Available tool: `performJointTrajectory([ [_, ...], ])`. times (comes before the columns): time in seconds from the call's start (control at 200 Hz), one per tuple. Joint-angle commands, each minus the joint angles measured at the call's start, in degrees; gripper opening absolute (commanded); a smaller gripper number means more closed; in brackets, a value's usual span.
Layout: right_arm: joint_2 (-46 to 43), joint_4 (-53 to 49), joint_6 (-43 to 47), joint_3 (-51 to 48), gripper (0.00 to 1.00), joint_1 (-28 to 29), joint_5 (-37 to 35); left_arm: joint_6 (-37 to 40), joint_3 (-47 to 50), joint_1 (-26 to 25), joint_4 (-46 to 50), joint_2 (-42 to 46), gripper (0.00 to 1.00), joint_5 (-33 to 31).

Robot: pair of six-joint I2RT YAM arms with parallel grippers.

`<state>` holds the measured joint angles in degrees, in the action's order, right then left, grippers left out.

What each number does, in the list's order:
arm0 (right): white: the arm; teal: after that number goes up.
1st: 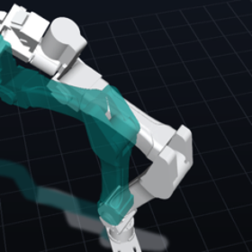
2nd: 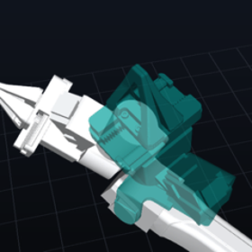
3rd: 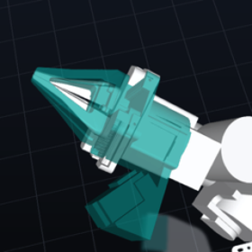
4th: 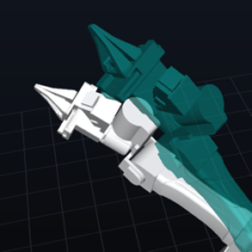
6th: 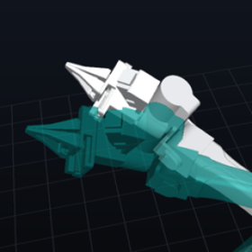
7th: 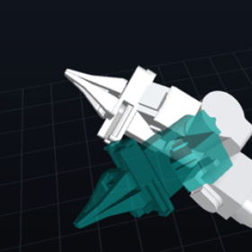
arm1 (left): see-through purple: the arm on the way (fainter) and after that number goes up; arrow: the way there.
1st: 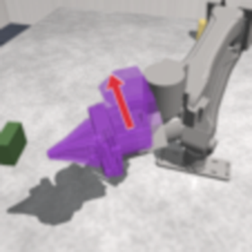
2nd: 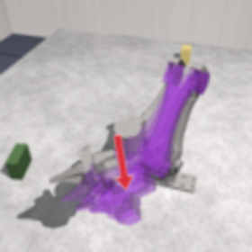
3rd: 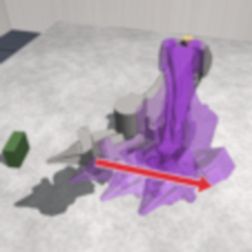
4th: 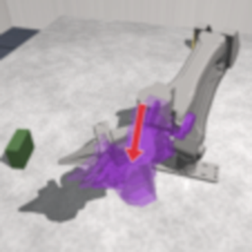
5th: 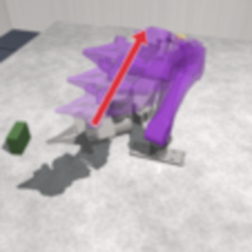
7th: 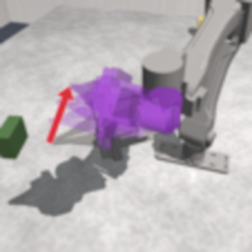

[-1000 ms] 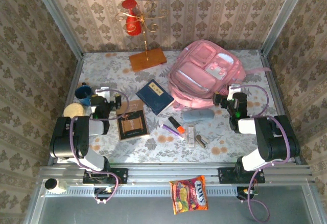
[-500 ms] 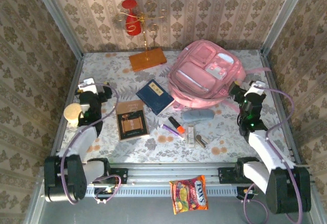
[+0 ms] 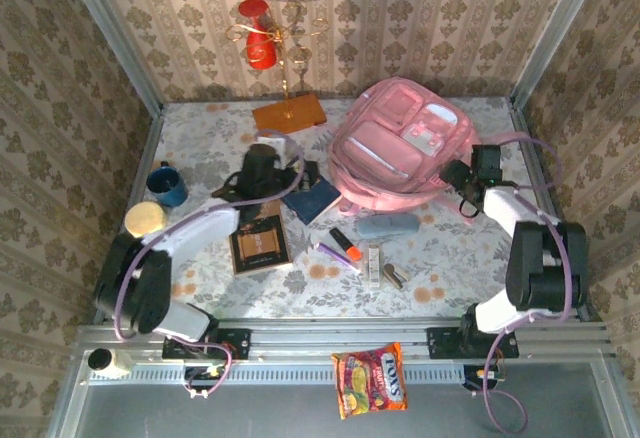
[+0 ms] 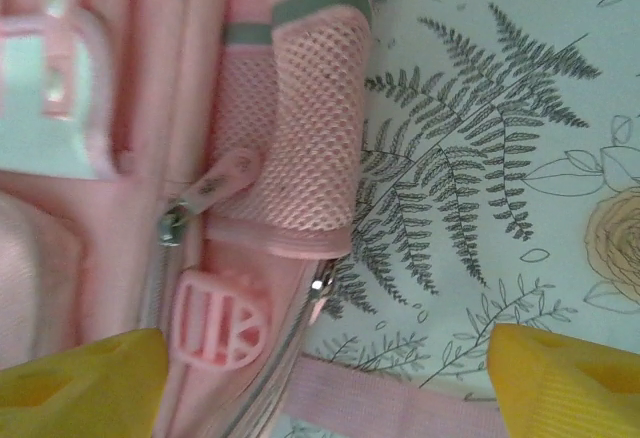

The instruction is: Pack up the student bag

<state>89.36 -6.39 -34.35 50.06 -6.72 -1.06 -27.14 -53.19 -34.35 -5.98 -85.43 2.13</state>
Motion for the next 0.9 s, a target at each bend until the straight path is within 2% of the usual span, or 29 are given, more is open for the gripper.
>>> performJointTrajectory([
  [0.0, 4.48, -3.8, 1.74, 4.87, 0.81, -0.55, 6.96, -2.95, -7.7, -4.57, 7.74, -6.93, 0.97, 2.35],
  [0.265, 12.25, -1.76, 1.13, 8.92, 0.63, -1.28, 11.55, -8.13, -20.24, -8.67, 10.24, -21.91, 0.93, 6.29],
  [0.34, 11.53, -0.04, 0.61, 8.26, 0.51, -1.36, 12.1, -8.67, -23.96, -9.44, 11.91, -25.76, 0.91, 7.43],
  [0.425, 10.17, 1.69, -0.11, 7.33, 0.35, -1.36, 13.99, -9.3, -26.83, -10.12, 12.66, -28.93, 0.85, 7.53],
  [0.545, 6.61, 7.44, -3.54, 3.55, 0.19, -1.2, 19.25, -10.74, -29.13, -10.53, 12.24, -31.98, 0.75, 7.98],
  [0.725, 0.37, 15.18, -10.14, -3.31, 0.11, 0.93, 24.32, -9.67, -33.1, -10.08, 13.46, -34.89, 0.46, 7.22],
  [0.895, -4.64, 16.2, -11.63, -7.17, 0.09, 3.1, 27.31, -7.12, -30.83, -7.87, 11.89, -32.07, 0.15, 8.06],
])
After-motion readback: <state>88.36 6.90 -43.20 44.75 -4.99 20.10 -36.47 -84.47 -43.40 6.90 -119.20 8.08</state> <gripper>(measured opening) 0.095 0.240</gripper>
